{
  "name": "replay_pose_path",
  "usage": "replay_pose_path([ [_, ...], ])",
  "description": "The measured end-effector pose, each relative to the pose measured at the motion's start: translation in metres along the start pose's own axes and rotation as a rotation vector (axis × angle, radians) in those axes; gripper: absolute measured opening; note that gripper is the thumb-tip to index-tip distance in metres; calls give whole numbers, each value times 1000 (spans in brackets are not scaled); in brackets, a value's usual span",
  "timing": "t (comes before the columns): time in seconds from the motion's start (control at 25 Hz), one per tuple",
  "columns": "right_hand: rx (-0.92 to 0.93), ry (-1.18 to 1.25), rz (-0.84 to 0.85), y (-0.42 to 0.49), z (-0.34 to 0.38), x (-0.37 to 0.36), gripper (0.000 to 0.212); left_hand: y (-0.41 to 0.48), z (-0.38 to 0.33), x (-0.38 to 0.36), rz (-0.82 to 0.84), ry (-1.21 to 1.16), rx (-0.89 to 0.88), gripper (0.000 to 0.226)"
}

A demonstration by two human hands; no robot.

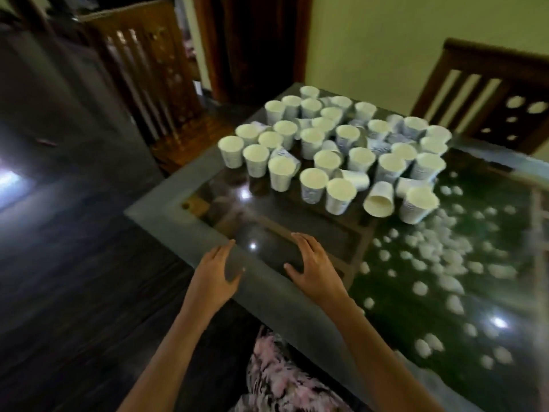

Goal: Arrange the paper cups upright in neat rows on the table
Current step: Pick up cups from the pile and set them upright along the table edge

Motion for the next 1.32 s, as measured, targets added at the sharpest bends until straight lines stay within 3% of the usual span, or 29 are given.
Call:
replay_pose_path([
  [0.2,6,44,41,81,29,-40,69,70,60,23,10,21,25,66],
  [0.52,-189,144,-68,185,52,-67,68,196,97,47,14,48,-119,58],
  [0.72,-307,185,-134,210,56,-77,70,249,116,39,170,4,-127,66],
  [1.04,-550,284,-445,260,68,-104,76,334,146,28,238,-67,-114,73],
  [1.32,-671,363,-699,289,71,-110,81,390,145,6,275,-208,-267,83],
])
Point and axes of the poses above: each hand's wrist, its own y-axis towards the middle knuckle, its own x-axis out of the back of the hand, z = x × y, the point moved 2 cm from there along y, towards the middle knuckle, and after that the axes turned 10 degrees about y, right-handed, at the moved point
